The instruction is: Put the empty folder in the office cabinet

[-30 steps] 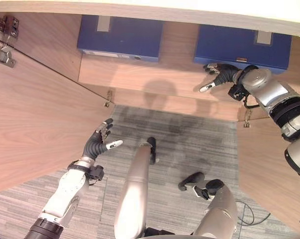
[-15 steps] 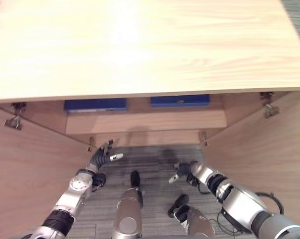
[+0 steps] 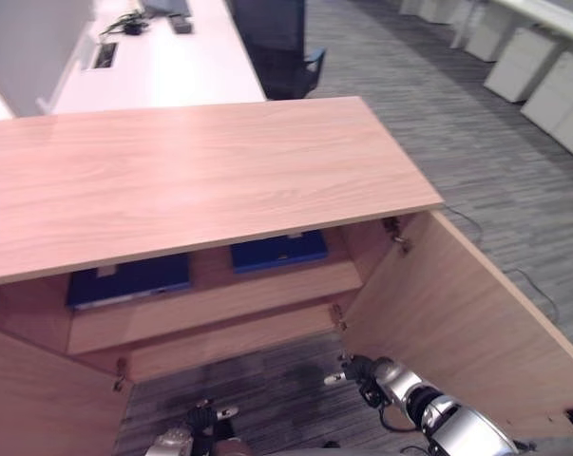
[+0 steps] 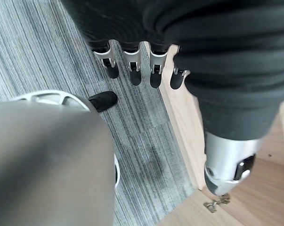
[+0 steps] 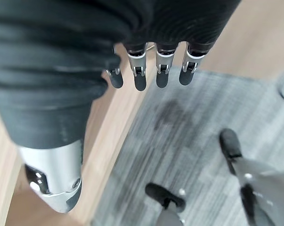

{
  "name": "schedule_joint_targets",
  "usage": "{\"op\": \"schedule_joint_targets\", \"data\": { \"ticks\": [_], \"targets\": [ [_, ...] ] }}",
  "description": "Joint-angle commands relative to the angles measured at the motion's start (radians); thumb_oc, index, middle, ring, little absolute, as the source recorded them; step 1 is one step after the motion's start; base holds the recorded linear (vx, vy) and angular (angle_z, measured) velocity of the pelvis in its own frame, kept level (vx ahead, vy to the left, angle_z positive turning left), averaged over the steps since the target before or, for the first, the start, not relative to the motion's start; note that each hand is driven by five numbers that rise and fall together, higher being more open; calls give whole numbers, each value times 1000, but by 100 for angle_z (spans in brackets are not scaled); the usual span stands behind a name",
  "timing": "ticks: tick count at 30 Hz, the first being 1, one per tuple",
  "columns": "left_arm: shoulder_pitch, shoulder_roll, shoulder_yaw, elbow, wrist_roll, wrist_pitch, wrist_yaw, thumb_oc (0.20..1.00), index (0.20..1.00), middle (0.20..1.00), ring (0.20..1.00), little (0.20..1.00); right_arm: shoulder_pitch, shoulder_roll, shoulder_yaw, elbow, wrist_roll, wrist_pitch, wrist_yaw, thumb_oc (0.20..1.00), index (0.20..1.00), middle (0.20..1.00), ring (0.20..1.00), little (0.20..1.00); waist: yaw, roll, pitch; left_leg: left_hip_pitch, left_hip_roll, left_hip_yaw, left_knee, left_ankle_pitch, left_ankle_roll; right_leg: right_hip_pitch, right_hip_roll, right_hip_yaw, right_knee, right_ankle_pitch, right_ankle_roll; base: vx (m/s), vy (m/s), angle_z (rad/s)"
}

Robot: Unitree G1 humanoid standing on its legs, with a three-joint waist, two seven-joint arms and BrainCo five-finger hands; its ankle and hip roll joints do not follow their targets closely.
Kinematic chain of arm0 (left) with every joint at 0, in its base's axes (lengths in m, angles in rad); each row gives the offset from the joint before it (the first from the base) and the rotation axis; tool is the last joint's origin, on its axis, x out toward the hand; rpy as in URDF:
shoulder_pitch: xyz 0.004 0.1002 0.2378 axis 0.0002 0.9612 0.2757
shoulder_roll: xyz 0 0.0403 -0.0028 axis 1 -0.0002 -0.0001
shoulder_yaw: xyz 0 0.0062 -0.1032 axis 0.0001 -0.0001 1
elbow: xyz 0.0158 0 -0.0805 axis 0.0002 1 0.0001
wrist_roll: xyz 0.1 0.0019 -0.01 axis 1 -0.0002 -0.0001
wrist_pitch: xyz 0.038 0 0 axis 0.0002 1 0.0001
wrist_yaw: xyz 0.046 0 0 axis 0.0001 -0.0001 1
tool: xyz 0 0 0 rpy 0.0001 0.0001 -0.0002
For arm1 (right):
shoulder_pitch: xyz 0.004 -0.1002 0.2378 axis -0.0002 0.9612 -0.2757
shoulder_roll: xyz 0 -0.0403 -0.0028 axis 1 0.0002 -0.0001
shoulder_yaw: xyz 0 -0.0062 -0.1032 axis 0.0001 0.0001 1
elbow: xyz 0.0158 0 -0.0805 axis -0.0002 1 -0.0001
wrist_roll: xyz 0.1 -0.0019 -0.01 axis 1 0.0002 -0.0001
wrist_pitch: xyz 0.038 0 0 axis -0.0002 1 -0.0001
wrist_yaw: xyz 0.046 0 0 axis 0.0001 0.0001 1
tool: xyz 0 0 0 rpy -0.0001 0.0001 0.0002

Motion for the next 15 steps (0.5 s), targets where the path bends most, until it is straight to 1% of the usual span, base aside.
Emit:
{"op": "schedule_joint_targets", "data": {
  "ticks": [1,3,4,5,6,7,8,9,10,11,12,13,14,15],
  "targets": [
    [-58,-23,-3,80,83,-28,29,1000,1000,1000,1000,1000,-26,-34,-38,110,63,-33,-50,1000,1000,1000,1000,1000,-17,27,31,41,118,-28,-32,56,-105,3,-1,44,-25,-21,67,24,-78,-39],
    [-58,-37,-25,75,92,-35,28,1000,1000,1000,1000,1000,36,-56,-94,159,78,-30,-55,1000,1000,1000,1000,1000,-38,41,36,40,124,-22,-13,63,-110,7,1,48,-25,-28,61,-9,-76,-25],
    [-56,-47,-50,46,96,-42,20,1000,1000,1000,1000,1000,79,-72,-140,195,102,-31,-56,1000,1000,1000,1000,1000,-56,44,53,21,129,-21,84,36,-110,11,-1,55,-25,-31,51,-41,-79,-8],
    [-52,-49,-70,23,105,-49,14,1000,1000,1000,1000,1000,96,-81,-160,212,114,-30,-55,1000,1000,1000,1000,1000,-61,42,67,7,126,-39,165,8,-106,12,-2,68,-25,-28,46,-37,-51,-10],
    [-52,-49,-71,22,105,-49,14,1000,1000,1000,1000,1000,96,-81,-161,212,114,-30,-55,1000,1000,1000,1000,1000,-59,44,67,2,131,-42,178,1,-107,12,0,68,-25,-28,45,-62,-15,-29],
    [-51,-51,-94,-8,109,-55,8,1000,1000,1000,1000,1000,108,-94,-172,222,123,-27,-52,1000,1000,1000,1000,1000,-65,38,84,-12,112,-82,257,-49,-88,7,-8,87,-25,-19,42,-108,18,-57],
    [-49,-49,-111,-46,104,-60,6,1000,1000,1000,1000,1000,119,-106,-185,225,128,-28,-54,1000,1000,1000,1000,1000,-67,36,99,-37,81,-146,340,-100,-65,1,-13,107,-25,-12,38,-142,41,-69],
    [-45,-47,-119,-79,95,-59,3,1000,1000,1000,1000,1000,134,-112,-197,229,131,-25,-54,1000,1000,1000,1000,1000,-72,39,103,-59,50,-193,390,-140,-50,-4,-12,117,-25,-8,38,-132,84,-75],
    [-44,-46,-125,-105,83,-62,2,1000,1000,1000,1000,1000,151,-119,-215,233,142,-21,-53,1000,1000,1000,1000,1000,-80,39,110,-63,3,-231,414,-186,-34,-9,-12,137,-25,-1,38,-80,135,-68],
    [-48,-51,-129,-106,80,-58,-3,1000,1000,1000,1000,1000,171,-125,-238,237,155,-17,-48,1000,1000,1000,1000,1000,-97,45,108,-41,-24,-235,385,-240,-15,-8,-9,147,-25,6,46,-119,259,-69],
    [-52,-54,-131,-105,88,-54,-11,1000,1000,1000,1000,1000,196,-137,-293,237,194,-16,-47,1000,1000,1000,1000,1000,-126,42,89,-4,-74,-207,311,-280,24,-28,-22,172,-25,34,53,-80,218,-55],
    [-52,-54,-131,-105,88,-54,-11,1000,1000,1000,1000,1000,197,-137,-293,236,194,-16,-47,1000,1000,1000,1000,1000,-124,41,88,-2,-75,-205,308,-279,25,-28,-23,173,-25,34,53,-80,240,-47],
    [-55,-57,-131,-105,95,-54,-12,1000,1000,1000,1000,1000,200,-147,-324,236,214,-19,-49,1000,1000,1000,1000,1000,-137,47,77,21,-98,-206,261,-278,33,-37,-26,187,-23,47,61,-61,274,-45],
    [-69,-55,-133,-107,103,-57,-13,1000,1000,1000,1000,1000,210,-156,-380,223,257,-31,-63,1000,1000,1000,1000,1000,-165,54,62,55,-129,-196,175,-259,42,-67,-40,204,-13,80,79,-62,273,-32]
  ]
}}
